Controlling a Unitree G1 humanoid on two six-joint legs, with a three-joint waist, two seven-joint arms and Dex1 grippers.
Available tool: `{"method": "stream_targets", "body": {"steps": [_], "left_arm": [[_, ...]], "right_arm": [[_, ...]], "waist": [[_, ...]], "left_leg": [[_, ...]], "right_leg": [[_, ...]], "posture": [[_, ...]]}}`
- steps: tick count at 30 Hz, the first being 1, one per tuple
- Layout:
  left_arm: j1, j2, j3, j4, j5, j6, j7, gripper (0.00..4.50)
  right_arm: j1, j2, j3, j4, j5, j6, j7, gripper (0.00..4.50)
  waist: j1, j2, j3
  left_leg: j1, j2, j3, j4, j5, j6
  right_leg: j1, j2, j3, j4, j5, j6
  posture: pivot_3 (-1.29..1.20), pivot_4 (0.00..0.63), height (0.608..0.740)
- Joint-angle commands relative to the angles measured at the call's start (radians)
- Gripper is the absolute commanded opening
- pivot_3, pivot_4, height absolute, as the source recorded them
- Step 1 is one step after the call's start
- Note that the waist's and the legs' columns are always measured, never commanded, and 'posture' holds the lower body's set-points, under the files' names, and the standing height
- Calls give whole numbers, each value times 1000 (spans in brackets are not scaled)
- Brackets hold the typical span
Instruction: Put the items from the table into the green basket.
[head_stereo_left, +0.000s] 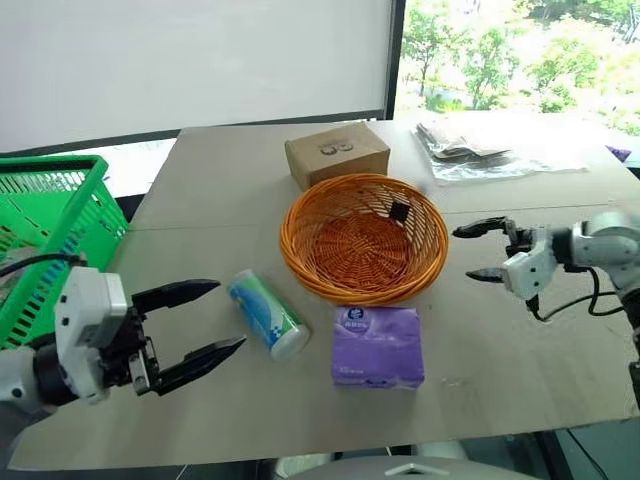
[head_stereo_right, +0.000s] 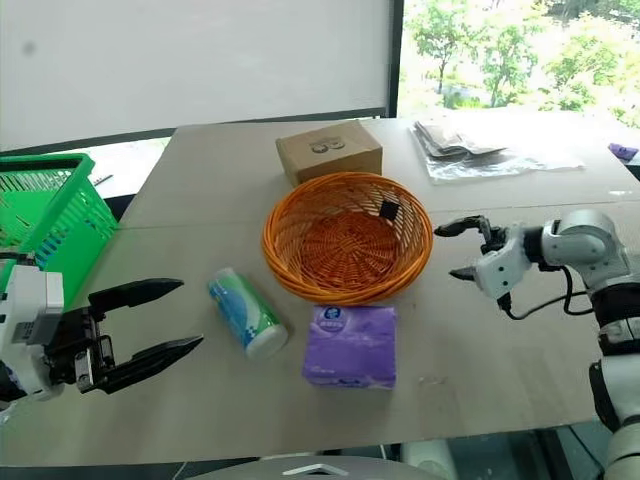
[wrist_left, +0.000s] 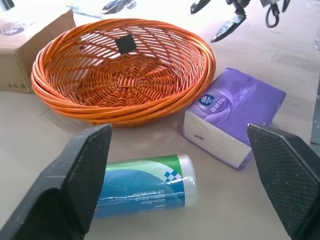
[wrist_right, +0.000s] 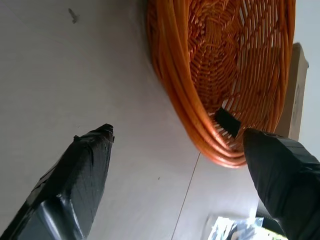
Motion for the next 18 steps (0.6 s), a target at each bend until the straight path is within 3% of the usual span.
{"method": "stream_targets", "body": {"steps": [1,6,9,16,18], "left_arm": [[10,-24,15,-54,-19,2,34,4440],[32,-61,-11,-75,15,-12,57,4440],[40,-80,-18,-88,20,-21,72,4500],[35,-100,-53,-81,57,-43,86,4500],[27,-100,-65,-82,62,-45,92,4500]], "right_arm": [[-95,30,61,93,-55,-106,-63,4397],[-163,86,137,155,-143,-172,-153,4397],[-185,86,181,185,-175,-189,-179,3646],[-221,72,238,234,-220,-204,-240,476],[-219,68,242,239,-212,-205,-257,418]], "waist": [[4,-1,-1],[27,-7,-5],[36,-7,-6],[54,-7,-7],[53,-8,-7]], "left_leg": [[0,0,0,0,0,0],[0,0,1,0,0,0],[0,0,0,0,0,-1],[0,0,0,0,0,-1],[1,0,1,0,0,-1]], "right_leg": [[0,0,0,0,0,0],[0,0,2,0,0,-1],[0,0,2,0,1,-1],[0,0,2,1,1,-1],[0,0,2,1,1,-1]], "posture": [[293,4,740],[319,0,740],[333,0,740],[334,0,740],[326,0,740]]}}
